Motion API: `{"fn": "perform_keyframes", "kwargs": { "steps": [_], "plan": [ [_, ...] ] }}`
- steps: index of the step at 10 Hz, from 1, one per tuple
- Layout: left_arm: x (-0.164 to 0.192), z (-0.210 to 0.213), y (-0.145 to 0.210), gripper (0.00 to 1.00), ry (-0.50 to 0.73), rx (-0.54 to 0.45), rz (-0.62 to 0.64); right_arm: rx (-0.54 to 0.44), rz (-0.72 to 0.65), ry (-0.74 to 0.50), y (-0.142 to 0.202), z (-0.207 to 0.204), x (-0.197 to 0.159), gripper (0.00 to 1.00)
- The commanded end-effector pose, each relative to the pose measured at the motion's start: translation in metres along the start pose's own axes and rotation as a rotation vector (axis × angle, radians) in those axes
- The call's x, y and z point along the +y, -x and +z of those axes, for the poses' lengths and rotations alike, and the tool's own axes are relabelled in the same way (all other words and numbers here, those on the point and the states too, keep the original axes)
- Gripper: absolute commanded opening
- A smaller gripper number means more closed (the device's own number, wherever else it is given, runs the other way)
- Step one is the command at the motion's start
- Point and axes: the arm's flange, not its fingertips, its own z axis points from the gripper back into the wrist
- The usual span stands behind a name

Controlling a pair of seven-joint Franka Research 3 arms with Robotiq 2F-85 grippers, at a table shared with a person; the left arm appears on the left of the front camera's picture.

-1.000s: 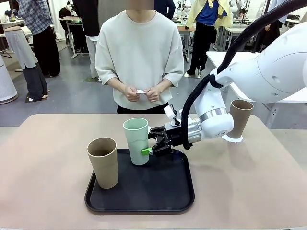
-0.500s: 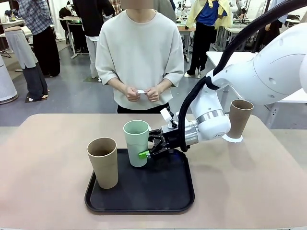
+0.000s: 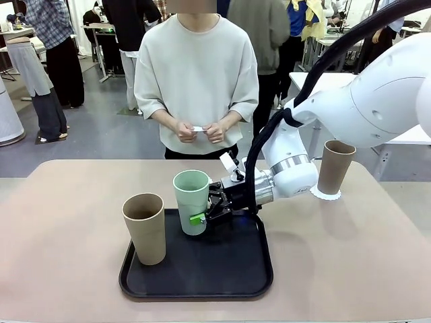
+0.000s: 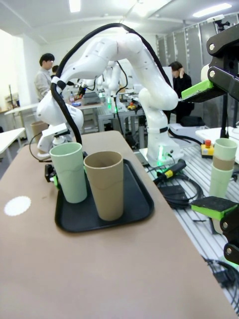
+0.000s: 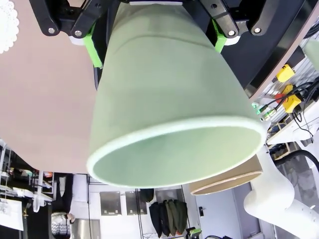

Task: Place coasters on the table and set cups on them.
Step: Take one Reusable plastic cup from the Flat Tray and place it on a coaster set by the human.

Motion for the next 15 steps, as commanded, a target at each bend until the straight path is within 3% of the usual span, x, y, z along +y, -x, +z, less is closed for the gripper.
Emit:
{"fn": "perform_keyframes", "kwargs": {
  "steps": [1, 2, 3, 4, 5, 7, 8, 12, 15],
  "plan": [
    [0.000, 0.002, 0.001, 1.00, 0.012, -0.003, -0.008, -0.018, 0.026, -0.038, 0.002, -0.004, -0.008, 0.41],
    [0.000, 0.002, 0.001, 1.00, 0.012, -0.003, -0.008, -0.022, 0.031, -0.039, 0.003, -0.004, -0.008, 0.41],
    [0.000, 0.002, 0.001, 1.00, 0.012, -0.003, -0.008, -0.022, 0.034, -0.041, 0.004, -0.004, -0.008, 0.00],
    [0.000, 0.002, 0.001, 1.00, 0.012, -0.003, -0.008, -0.021, 0.032, -0.043, 0.004, -0.004, -0.008, 0.35],
    [0.000, 0.002, 0.001, 1.00, 0.012, -0.003, -0.008, -0.020, 0.033, -0.045, 0.004, -0.004, -0.008, 0.00],
    [0.000, 0.002, 0.001, 1.00, 0.012, -0.003, -0.008, -0.004, 0.025, -0.014, -0.004, 0.000, -0.004, 0.00],
    [0.000, 0.002, 0.001, 1.00, 0.012, -0.003, -0.008, 0.001, -0.001, -0.015, -0.026, 0.002, 0.001, 0.81],
    [0.000, 0.002, 0.001, 1.00, 0.012, -0.003, -0.008, 0.082, -0.065, 0.047, -0.153, 0.015, 0.006, 0.81],
    [0.000, 0.002, 0.001, 1.00, 0.012, -0.003, -0.008, 0.097, -0.097, 0.077, -0.177, 0.017, -0.005, 0.81]
  ]
}}
